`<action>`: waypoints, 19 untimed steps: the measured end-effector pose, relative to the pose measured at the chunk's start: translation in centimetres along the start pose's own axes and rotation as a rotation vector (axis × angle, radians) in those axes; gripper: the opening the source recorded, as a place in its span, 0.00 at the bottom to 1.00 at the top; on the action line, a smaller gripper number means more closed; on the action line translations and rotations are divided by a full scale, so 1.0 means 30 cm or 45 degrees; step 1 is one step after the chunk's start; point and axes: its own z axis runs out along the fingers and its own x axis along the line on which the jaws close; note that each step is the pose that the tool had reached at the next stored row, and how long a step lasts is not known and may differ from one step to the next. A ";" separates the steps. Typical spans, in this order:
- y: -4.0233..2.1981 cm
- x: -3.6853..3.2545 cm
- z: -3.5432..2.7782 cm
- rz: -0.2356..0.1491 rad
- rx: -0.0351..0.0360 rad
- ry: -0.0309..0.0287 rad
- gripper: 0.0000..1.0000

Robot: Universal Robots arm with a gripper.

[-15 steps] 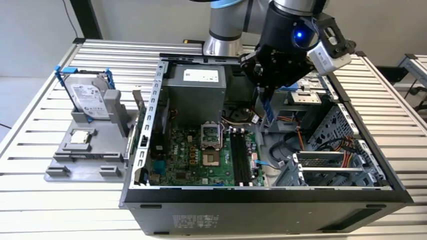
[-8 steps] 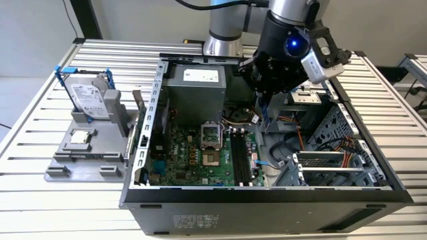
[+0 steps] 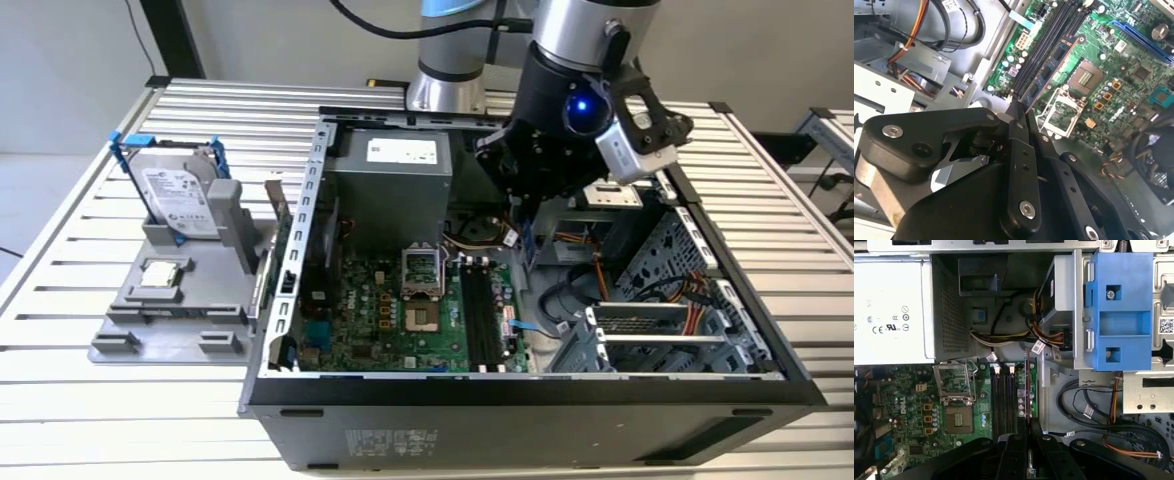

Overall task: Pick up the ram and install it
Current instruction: 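Insert the ram into the slot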

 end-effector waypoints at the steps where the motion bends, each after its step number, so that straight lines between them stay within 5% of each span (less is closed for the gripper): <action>1: -0.001 0.000 0.006 -0.008 0.0000 0.0000 0.00; 9: -0.010 -0.006 0.044 -0.031 0.0011 0.0019 0.00; 15: -0.065 -0.008 0.081 -0.031 0.0011 0.0019 0.00; 19: -0.082 -0.003 0.106 -0.031 0.0006 0.0018 0.00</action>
